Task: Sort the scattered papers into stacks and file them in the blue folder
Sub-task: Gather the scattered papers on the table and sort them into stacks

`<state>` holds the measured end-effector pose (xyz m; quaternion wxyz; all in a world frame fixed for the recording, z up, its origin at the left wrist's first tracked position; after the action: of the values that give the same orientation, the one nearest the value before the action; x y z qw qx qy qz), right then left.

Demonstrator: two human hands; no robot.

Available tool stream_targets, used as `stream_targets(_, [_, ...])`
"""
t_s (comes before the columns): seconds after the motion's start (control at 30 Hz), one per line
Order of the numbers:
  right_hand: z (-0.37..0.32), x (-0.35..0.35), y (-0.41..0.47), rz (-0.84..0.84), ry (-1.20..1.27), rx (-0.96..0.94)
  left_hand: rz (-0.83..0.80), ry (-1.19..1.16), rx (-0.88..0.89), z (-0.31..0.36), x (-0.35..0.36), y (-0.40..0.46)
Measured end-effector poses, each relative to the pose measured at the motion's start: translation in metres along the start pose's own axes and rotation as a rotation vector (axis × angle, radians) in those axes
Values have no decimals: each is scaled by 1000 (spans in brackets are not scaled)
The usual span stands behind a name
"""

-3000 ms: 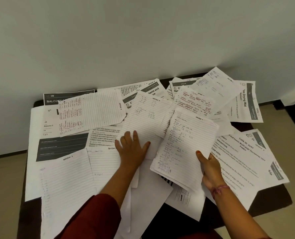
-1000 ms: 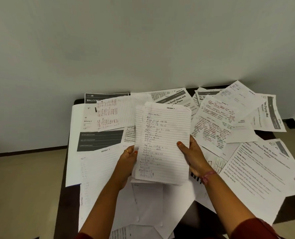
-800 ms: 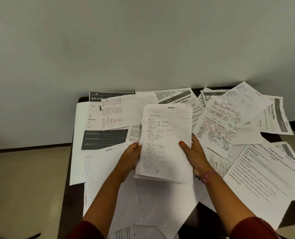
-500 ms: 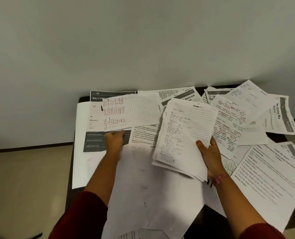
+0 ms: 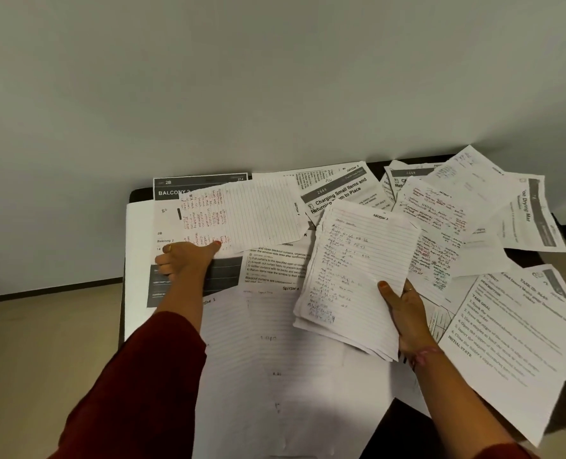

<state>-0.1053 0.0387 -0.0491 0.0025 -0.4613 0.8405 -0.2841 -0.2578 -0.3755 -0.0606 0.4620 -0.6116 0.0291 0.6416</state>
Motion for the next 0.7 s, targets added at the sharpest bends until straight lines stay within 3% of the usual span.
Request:
stream_targets(0.07, [3, -2, 1, 27, 4, 16, -19, -24, 58, 7, 0, 5])
stream_targets(0.2, [1, 2, 1, 6, 24, 14, -98, -345, 92, 11, -3, 9])
stream_targets(0.5, [-9, -2, -3, 47, 5, 29, -554, -1029, -120, -5, 3, -40])
stream_targets(0.7, [-18, -12, -15, 84, 23, 40, -700, -1147, -73, -13, 25, -116])
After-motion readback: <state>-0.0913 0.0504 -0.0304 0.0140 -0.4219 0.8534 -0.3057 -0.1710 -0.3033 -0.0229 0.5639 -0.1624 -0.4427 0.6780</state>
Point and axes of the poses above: each hand's wrist, its own y-axis towards the middle knuckle, its own x-axis out of the palm, z = x × y, the point moved 8 cm from there along y, towards the middle knuckle, and after that the axes turned 10 degrees about y, right-handed, at the moved point
